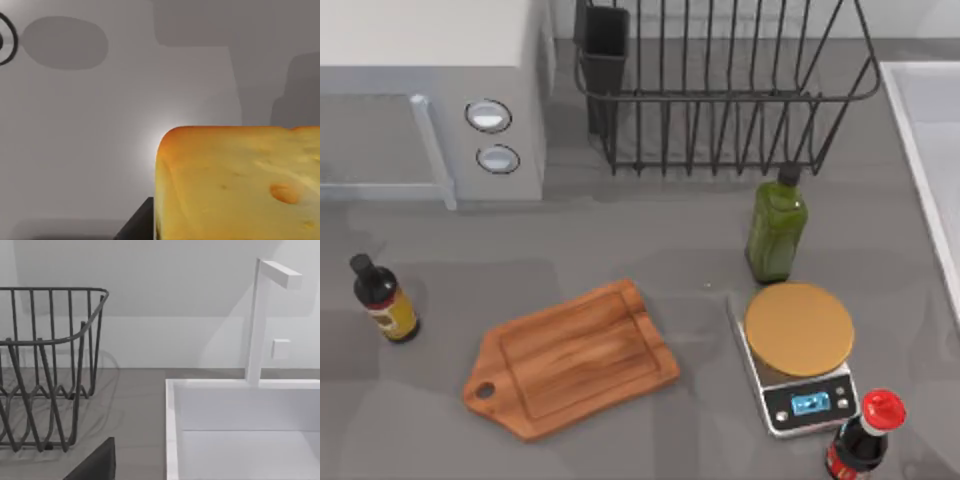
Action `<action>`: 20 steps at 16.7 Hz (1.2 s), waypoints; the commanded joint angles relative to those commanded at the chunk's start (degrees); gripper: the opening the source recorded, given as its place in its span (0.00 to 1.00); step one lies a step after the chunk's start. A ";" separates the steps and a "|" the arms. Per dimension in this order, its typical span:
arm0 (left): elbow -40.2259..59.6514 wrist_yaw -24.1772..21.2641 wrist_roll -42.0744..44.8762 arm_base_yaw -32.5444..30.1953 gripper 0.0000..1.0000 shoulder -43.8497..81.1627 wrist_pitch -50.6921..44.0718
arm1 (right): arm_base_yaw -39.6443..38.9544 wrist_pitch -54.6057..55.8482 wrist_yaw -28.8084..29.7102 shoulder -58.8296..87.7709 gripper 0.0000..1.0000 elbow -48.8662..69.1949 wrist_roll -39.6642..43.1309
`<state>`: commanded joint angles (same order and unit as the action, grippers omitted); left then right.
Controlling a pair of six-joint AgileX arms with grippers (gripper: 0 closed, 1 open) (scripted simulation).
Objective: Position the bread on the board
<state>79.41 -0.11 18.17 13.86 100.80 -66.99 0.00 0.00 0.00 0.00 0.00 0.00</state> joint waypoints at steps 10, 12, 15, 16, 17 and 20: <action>1.31 -2.95 -48.68 -23.00 0.00 -8.14 -4.11 | 0.00 0.00 0.00 0.00 1.00 0.00 0.00; 0.80 -3.47 -64.61 -28.69 0.00 -7.66 -3.93 | 0.00 0.00 0.00 0.00 1.00 0.00 0.00; -0.26 -3.62 -89.05 -36.10 0.00 -5.89 -2.49 | 0.00 0.00 0.00 0.00 1.00 0.00 0.00; -0.70 -3.52 -96.42 -38.17 0.00 -5.04 -1.72 | 0.00 0.00 0.00 0.00 1.00 0.00 0.00; -1.18 -3.36 -103.29 -40.04 0.00 -4.08 -0.87 | 0.00 0.00 0.00 0.00 1.00 0.00 0.00; -2.62 -2.65 -120.64 -44.49 0.00 -0.97 1.90 | 0.00 0.00 0.00 0.00 1.00 0.00 0.00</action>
<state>76.79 -2.76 -102.47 -30.63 99.83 -65.09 0.00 0.00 0.00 0.00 0.00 0.00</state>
